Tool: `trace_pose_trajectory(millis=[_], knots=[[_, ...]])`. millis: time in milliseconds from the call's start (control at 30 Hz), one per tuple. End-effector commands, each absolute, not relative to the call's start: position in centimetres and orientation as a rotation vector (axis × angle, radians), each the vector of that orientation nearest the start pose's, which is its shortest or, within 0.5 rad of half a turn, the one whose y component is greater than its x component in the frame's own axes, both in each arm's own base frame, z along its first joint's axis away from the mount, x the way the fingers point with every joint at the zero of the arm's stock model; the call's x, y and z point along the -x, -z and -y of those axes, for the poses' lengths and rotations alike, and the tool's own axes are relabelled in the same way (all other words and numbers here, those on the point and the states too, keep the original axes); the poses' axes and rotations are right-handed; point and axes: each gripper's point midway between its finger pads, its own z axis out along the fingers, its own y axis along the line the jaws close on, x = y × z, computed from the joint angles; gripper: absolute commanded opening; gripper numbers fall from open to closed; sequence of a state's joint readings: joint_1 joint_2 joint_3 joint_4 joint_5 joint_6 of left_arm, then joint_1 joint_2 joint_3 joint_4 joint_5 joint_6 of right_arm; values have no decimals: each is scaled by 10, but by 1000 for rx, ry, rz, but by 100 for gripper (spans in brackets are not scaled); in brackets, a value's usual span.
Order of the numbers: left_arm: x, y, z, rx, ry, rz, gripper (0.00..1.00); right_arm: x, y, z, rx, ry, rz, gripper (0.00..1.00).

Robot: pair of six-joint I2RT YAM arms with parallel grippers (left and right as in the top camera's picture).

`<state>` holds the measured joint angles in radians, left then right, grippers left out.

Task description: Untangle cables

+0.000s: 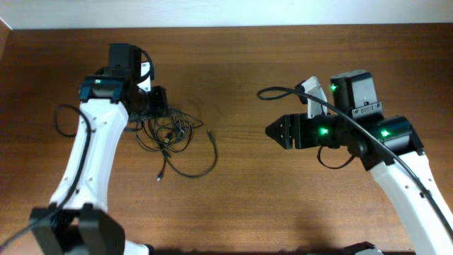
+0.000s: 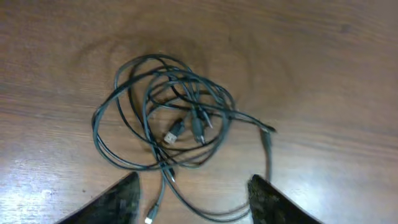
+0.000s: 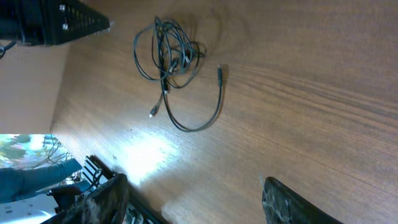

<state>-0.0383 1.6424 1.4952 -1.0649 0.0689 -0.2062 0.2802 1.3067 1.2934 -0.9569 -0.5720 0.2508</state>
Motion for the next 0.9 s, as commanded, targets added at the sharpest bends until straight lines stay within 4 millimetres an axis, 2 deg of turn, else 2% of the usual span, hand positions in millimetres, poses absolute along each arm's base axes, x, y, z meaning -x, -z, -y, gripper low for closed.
trace_pose_trajectory(millis=[0, 33, 67, 167, 300, 400, 500, 533, 567, 600, 800, 867], knots=[[-389, -148, 25, 231, 108, -2813, 38, -287, -244, -178, 279, -918, -2555, 69], [-395, -144, 32, 219, 146, -2809, 32, -287, -244, -178, 279, -917, -2556, 68], [-403, -141, 39, 222, 193, -2792, 33, -287, -244, -178, 279, -917, -2557, 69], [-422, -128, 41, 371, 230, -2754, 33, -287, -243, -178, 279, -918, -2558, 68], [-432, -88, 42, 507, 236, -2800, 33, -287, -243, -178, 279, -917, -2557, 69], [-438, -70, 42, 530, 229, -2814, 34, -287, -243, -178, 279, -917, -2558, 69], [-450, -66, 42, 540, 242, -2774, 33, -287, -243, -178, 279, -917, -2558, 69], [-451, -66, 42, 539, 242, -2772, 31, -287, -243, -178, 279, -917, -2557, 69], [-452, -67, 42, 538, 243, -2768, 24, -287, -243, -178, 279, -917, -2558, 69], [-452, -67, 42, 538, 244, -2767, 24, -287, -243, -178, 279, -917, -2559, 69], [-443, -63, 43, 848, 281, -2744, 28, -288, -238, -174, 263, -883, -2580, 69], [-443, -63, 44, 901, 290, -2731, 28, -287, -238, -174, 263, -884, -2581, 69]])
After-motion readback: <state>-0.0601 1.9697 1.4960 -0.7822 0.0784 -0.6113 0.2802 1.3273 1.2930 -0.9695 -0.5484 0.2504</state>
